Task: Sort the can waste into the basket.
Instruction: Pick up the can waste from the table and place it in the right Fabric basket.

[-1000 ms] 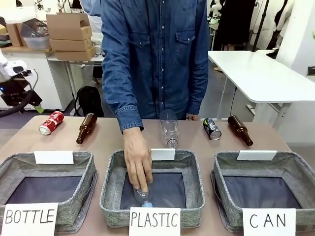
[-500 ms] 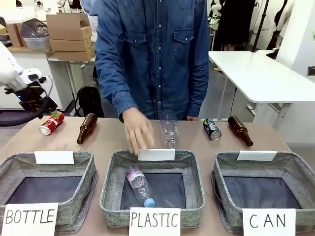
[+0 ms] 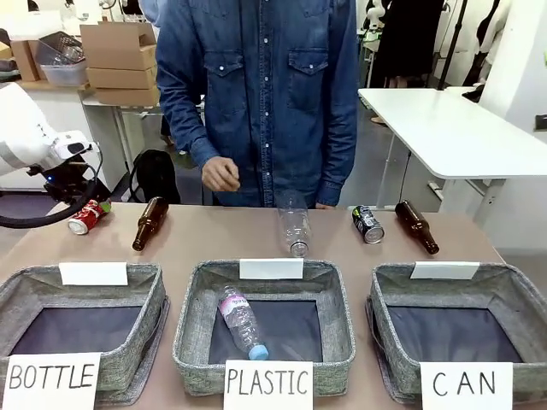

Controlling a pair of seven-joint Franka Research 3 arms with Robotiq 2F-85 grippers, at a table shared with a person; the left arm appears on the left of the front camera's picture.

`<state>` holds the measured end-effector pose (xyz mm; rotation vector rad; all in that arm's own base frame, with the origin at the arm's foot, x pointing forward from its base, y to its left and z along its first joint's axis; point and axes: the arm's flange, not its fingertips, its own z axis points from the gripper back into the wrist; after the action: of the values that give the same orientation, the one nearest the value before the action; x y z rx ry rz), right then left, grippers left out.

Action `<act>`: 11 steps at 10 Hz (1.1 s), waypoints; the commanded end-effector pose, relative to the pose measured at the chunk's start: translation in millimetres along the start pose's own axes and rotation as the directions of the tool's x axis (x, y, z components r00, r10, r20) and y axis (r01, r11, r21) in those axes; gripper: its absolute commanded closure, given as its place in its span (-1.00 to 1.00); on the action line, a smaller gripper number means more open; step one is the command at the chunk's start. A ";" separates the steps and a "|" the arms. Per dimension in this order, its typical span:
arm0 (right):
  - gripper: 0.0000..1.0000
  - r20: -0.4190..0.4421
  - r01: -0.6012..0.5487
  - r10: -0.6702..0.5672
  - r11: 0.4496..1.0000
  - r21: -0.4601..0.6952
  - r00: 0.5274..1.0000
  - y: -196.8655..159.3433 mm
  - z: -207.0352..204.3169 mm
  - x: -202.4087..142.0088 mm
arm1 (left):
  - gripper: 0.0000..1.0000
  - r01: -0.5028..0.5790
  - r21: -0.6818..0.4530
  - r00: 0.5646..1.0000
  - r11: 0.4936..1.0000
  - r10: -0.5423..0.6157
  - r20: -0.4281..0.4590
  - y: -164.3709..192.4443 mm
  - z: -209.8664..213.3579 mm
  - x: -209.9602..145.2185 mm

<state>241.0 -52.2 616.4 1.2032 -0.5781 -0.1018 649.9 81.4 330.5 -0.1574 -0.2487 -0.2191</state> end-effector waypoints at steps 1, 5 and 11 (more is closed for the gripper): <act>-1.00 0.006 -0.022 0.022 0.999 0.023 1.000 0.8 -3.2 3.5 | -1.00 -0.015 0.028 1.000 0.999 0.016 -0.018 -4.9 -5.1 0.4; -1.00 0.006 -0.022 0.022 0.999 0.023 1.000 0.8 -3.2 3.5 | 0.15 -0.008 0.064 1.000 0.998 0.010 -0.029 -0.2 -3.8 0.5; -1.00 0.006 -0.022 0.022 0.999 0.023 1.000 0.8 -3.2 3.5 | 1.00 -0.004 0.071 1.000 0.997 0.006 -0.028 1.1 -3.4 -2.0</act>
<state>240.7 -52.3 617.2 1.2120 -0.5805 -0.1019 650.8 83.7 326.6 -0.1058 -0.2274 -0.2241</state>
